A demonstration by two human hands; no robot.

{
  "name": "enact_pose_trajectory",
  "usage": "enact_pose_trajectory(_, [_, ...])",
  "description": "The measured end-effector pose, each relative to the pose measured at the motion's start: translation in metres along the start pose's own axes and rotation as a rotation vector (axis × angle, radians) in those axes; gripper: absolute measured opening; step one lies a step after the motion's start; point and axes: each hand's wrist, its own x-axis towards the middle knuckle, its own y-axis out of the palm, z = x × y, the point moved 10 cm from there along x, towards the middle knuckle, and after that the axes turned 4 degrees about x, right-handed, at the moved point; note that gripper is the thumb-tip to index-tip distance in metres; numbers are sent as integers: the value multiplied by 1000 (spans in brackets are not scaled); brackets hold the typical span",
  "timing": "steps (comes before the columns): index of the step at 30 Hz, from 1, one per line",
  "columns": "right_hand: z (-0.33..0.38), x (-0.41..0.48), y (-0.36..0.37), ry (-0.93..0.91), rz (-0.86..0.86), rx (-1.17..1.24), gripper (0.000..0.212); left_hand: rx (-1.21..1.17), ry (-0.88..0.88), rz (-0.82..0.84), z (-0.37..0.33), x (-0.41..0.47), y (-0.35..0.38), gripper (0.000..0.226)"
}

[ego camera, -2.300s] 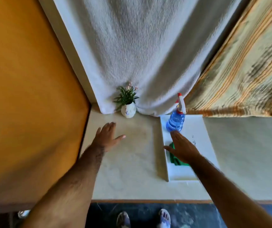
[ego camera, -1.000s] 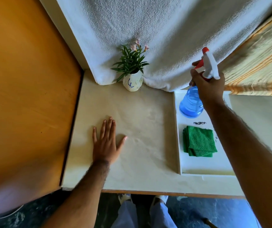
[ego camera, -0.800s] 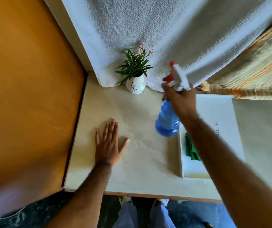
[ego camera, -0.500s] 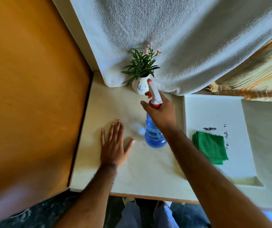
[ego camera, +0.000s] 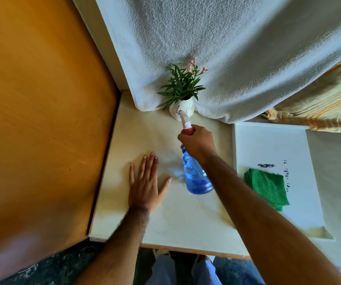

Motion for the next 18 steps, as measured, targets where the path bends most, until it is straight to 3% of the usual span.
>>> enact_pose_trajectory(12, [-3, 8, -6, 9, -56, -58, 8, -2, -4, 16, 0, 0, 1, 85])
enact_pose_trajectory(18, [-13, 6, -15, 7, -70, 78, 12, -6, -8, 23, 2, 0, 1, 85])
